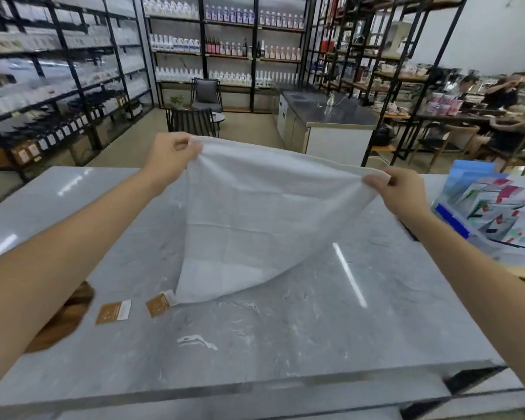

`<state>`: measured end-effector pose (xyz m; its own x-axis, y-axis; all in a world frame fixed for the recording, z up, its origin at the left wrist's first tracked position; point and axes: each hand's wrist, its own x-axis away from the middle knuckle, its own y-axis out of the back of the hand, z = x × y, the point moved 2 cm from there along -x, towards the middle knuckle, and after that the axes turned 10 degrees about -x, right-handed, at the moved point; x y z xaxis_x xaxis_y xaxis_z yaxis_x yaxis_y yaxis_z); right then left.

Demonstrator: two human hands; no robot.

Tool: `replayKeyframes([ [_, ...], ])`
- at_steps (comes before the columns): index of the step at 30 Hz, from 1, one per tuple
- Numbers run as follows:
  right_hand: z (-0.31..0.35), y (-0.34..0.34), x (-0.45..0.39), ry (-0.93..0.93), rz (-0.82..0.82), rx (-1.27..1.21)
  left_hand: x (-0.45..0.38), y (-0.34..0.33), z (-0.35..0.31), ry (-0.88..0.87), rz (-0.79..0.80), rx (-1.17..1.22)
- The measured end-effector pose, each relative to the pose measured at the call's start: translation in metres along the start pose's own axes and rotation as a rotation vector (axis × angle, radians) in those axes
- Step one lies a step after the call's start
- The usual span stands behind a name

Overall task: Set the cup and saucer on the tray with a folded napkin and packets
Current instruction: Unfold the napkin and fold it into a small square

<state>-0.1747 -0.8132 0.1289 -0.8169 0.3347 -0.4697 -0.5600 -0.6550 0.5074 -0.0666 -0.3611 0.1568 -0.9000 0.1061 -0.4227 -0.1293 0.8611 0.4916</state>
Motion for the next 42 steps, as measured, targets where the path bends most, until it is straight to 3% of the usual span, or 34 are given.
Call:
replayKeyframes([
  [4,0.029,0.031,-0.012,0.106,-0.072,0.019,-0.013,0.014,-0.02,0.005,-0.085,0.091],
  [7,0.035,0.046,0.006,0.109,-0.088,-0.109,0.01,0.018,-0.023,-0.047,-0.057,0.127],
  [15,-0.011,0.041,0.123,-0.022,0.069,-0.286,0.133,0.005,0.039,-0.08,0.11,0.021],
  [24,-0.058,0.027,0.236,-0.214,0.25,-0.32,0.224,-0.016,0.092,0.062,0.205,0.09],
  [31,-0.047,0.022,0.242,-0.211,0.246,-0.333,0.235,-0.015,0.106,0.076,0.122,0.209],
  [37,-0.04,0.01,0.236,-0.179,0.251,-0.331,0.223,-0.003,0.123,0.204,-0.019,0.378],
  [42,-0.062,-0.017,0.208,-0.268,0.175,-0.391,0.202,-0.022,0.15,0.317,0.017,0.213],
])
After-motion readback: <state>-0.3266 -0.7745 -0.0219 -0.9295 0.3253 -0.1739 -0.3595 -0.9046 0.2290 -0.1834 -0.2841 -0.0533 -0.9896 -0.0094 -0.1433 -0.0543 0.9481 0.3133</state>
